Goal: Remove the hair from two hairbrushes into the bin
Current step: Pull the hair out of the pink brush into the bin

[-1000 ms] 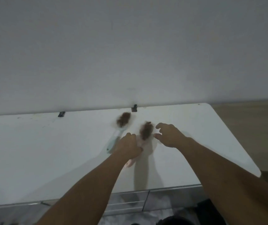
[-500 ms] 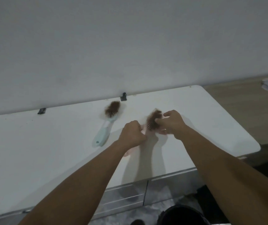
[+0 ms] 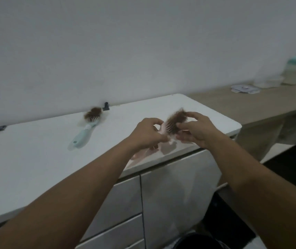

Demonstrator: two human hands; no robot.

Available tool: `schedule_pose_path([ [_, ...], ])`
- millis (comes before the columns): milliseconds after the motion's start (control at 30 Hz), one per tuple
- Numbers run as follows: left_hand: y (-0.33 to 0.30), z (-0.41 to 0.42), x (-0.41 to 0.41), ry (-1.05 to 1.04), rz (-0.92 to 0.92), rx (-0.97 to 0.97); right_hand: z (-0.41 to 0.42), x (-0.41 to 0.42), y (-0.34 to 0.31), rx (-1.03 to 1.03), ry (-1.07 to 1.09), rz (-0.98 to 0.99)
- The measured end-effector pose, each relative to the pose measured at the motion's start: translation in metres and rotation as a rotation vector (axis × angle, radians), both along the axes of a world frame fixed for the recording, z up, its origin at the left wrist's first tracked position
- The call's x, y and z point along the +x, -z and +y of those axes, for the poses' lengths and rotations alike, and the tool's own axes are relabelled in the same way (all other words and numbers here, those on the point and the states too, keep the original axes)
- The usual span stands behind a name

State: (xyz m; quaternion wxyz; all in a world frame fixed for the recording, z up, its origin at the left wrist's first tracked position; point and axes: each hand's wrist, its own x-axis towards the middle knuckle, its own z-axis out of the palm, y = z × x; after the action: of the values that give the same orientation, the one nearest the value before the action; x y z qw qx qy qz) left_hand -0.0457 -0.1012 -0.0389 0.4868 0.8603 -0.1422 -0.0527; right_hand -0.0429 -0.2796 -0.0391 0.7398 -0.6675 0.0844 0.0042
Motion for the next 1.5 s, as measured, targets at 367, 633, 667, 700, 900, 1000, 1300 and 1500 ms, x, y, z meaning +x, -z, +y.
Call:
schedule_pose_path([
  [367,0.028,-0.038,-0.103,0.196,-0.064,0.072,-0.024,-0.151,0.022,-0.064,0.264,-0.065],
  [633,0.097,-0.059,-0.151,0.233,-0.016,0.118,-0.038,-0.216,0.080,-0.084,0.309,0.027],
  [667,0.106,-0.061,-0.153,0.234,0.000,0.125,-0.040,-0.220,0.091,-0.088,0.308,0.041],
  [700,0.117,-0.063,-0.155,0.236,0.020,0.134,-0.042,-0.223,0.103,-0.092,0.311,0.057],
  [900,0.194,-0.068,-0.158,0.203,0.143,0.149,-0.051,-0.230,0.182,-0.117,0.316,0.143],
  [1000,0.235,-0.067,-0.156,0.203,0.195,0.179,-0.052,-0.227,0.221,-0.120,0.353,0.184],
  [1300,0.327,-0.083,-0.156,0.159,0.365,0.142,-0.065,-0.225,0.302,-0.335,0.470,0.289],
  [1500,0.359,-0.095,-0.168,0.167,0.410,0.171,-0.077,-0.240,0.342,-0.513,0.435,0.220],
])
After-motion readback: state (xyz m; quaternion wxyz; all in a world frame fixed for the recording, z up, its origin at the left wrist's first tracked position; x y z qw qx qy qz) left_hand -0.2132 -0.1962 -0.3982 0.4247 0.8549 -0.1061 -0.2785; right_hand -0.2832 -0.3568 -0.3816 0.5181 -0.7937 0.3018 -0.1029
